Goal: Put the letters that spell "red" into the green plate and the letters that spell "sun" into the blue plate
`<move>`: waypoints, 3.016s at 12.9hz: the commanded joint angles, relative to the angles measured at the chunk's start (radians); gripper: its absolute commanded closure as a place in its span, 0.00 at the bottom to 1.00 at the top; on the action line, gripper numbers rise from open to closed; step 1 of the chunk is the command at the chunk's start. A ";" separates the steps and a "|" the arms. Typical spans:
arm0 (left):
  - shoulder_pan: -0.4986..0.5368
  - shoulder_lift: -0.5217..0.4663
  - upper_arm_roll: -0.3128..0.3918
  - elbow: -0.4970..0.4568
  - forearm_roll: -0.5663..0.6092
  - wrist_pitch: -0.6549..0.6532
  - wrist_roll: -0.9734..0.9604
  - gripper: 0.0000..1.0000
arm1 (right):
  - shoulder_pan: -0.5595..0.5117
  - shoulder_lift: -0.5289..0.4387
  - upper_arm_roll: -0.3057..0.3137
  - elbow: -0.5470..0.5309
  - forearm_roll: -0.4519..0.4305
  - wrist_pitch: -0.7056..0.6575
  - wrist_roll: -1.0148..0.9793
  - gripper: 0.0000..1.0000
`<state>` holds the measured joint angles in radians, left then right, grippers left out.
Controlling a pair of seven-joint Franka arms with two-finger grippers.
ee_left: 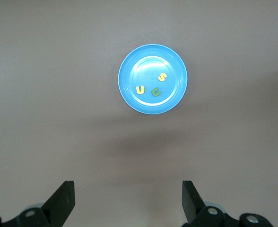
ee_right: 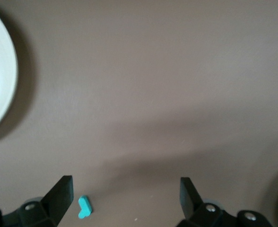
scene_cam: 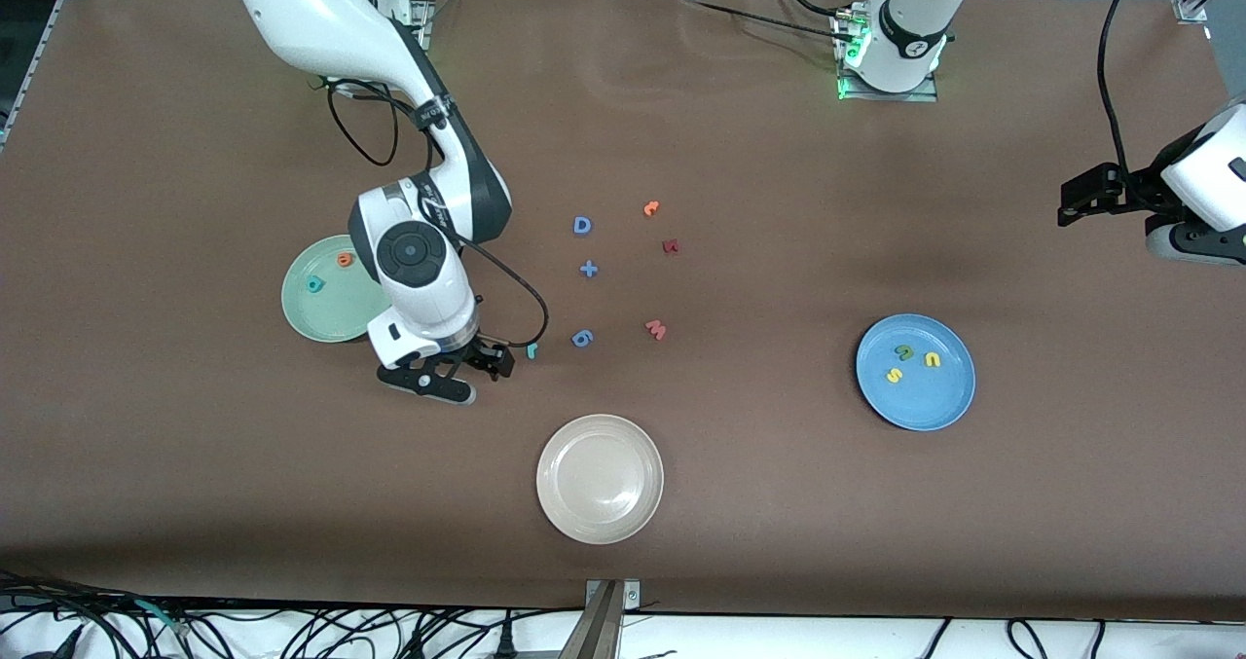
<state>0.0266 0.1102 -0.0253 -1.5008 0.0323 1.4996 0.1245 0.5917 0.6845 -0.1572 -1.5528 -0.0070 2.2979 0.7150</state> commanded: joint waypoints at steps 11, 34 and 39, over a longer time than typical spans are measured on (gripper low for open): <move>-0.004 0.009 0.008 0.021 -0.031 -0.001 -0.002 0.00 | 0.020 0.063 0.117 -0.035 0.032 0.070 0.029 0.01; -0.005 0.011 0.008 0.021 -0.031 -0.001 -0.002 0.00 | -0.006 0.113 0.110 -0.035 0.032 0.211 0.056 0.47; -0.005 0.011 0.008 0.021 -0.031 0.001 -0.002 0.00 | 0.005 0.121 0.111 -0.036 0.032 0.233 0.081 0.47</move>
<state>0.0261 0.1117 -0.0251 -1.5008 0.0323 1.4998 0.1245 0.5915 0.7991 -0.0500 -1.5830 0.0060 2.5084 0.7862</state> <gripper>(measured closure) 0.000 0.471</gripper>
